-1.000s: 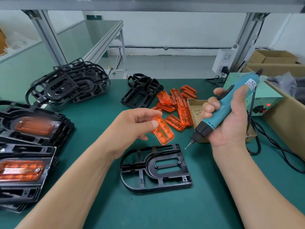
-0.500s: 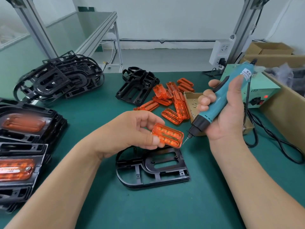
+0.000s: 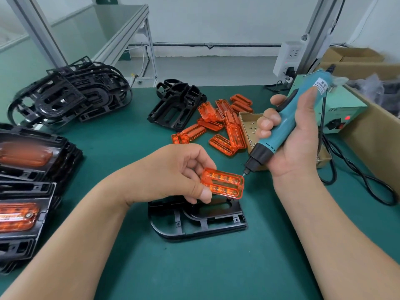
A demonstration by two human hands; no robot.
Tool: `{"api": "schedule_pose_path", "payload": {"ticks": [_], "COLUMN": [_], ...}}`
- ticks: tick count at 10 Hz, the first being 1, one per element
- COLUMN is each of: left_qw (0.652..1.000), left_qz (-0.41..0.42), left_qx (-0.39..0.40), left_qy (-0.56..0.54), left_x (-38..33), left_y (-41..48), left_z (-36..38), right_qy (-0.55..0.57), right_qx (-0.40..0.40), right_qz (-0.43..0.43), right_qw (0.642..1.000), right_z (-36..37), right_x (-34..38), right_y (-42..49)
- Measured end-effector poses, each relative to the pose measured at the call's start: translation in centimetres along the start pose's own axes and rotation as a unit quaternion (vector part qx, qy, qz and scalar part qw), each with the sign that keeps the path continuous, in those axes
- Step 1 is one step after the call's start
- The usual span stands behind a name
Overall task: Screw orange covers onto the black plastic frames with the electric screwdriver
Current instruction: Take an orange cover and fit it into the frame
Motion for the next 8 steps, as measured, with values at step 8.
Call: {"api": "schedule_pose_path", "payload": {"ticks": [8], "left_qw": [0.990], "left_qz": [0.066], "left_qx": [-0.109], "left_qy": [0.063], "left_x": [0.13], "left_y": [0.57], "left_z": [-0.28], "right_qy": [0.009], "right_qx": [-0.009], "right_qz": [-0.009], "right_qw": [1.000], "right_z": [-0.25], "right_x": [0.13], "right_y": [0.06]}}
Point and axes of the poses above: each hand's wrist, its own y-axis towards the middle knuckle, its own z-axis out of the palm, x = y × z, the point moved 2 cm from there along y, towards the middle knuckle, and after that the axes turned 10 degrees about -y, right-handed, at the moved point
